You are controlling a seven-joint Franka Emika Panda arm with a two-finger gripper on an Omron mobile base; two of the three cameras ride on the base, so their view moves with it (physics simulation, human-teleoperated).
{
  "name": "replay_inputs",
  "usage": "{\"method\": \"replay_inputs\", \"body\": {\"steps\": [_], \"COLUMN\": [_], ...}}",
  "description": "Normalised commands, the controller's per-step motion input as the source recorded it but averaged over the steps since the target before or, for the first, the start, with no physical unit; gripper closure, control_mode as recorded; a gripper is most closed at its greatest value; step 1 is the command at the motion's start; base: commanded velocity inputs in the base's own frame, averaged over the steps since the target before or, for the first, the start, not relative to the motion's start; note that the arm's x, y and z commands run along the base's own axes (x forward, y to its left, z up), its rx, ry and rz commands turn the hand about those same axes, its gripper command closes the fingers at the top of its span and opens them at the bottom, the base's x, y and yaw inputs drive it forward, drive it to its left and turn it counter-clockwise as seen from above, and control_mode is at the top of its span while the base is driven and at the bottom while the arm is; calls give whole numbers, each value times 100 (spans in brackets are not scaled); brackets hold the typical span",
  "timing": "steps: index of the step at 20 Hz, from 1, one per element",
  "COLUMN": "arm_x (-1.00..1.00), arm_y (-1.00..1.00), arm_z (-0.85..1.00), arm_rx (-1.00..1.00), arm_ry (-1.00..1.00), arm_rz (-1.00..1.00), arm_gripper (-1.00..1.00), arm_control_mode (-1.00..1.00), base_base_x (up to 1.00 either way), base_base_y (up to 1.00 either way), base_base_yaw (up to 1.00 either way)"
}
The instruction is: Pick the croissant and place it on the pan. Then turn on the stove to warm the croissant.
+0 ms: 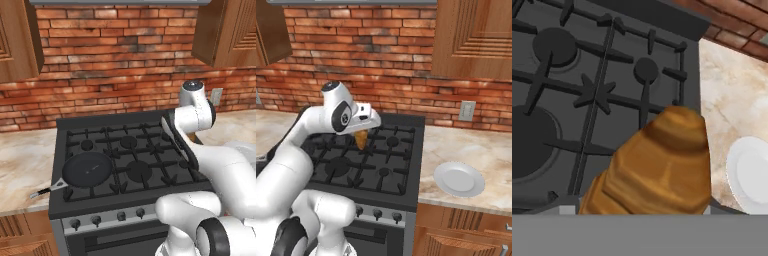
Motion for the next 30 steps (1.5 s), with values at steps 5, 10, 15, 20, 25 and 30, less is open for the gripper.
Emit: {"method": "replay_inputs", "body": {"steps": [5, 10, 15, 20, 25, 30], "arm_x": [-1, 0, 0, 0, 0, 1], "arm_y": [100, 100, 96, 86, 78, 78], "arm_z": [15, 11, 8, 11, 3, 0], "arm_rx": [0, 0, 0, 2, 5, 8], "arm_ry": [-1, 0, 0, 0, 0, 0], "arm_rz": [4, 4, 4, 4, 6, 8], "arm_gripper": [100, 100, 100, 100, 100, 100], "arm_control_mode": [-100, -100, -100, -100, -100, -100], "base_base_x": [0, 0, 0, 0, 0, 0], "base_base_y": [0, 0, 0, 0, 0, 0], "base_base_yaw": [0, 0, 0, 0, 0, 0]}}
